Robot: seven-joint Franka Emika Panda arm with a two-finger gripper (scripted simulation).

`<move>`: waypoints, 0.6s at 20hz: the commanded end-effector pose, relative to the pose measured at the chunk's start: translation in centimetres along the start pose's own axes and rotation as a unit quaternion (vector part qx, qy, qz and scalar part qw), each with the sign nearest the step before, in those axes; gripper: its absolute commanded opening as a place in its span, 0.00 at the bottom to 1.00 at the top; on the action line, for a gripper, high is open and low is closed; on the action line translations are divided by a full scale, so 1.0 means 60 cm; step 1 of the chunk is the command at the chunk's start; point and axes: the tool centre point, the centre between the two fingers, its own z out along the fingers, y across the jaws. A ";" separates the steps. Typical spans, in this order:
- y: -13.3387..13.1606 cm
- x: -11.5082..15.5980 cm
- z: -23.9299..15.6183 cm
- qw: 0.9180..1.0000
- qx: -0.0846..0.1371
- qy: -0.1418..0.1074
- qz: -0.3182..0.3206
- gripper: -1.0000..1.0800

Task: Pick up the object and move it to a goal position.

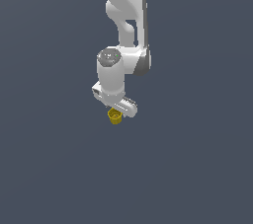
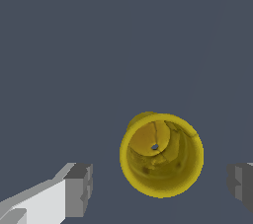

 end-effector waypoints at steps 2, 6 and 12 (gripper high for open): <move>0.008 -0.002 0.009 1.000 0.000 0.001 0.031 0.96; 0.013 -0.003 0.015 0.999 0.000 0.002 0.051 0.96; 0.015 -0.003 0.017 0.998 0.000 0.002 0.055 0.96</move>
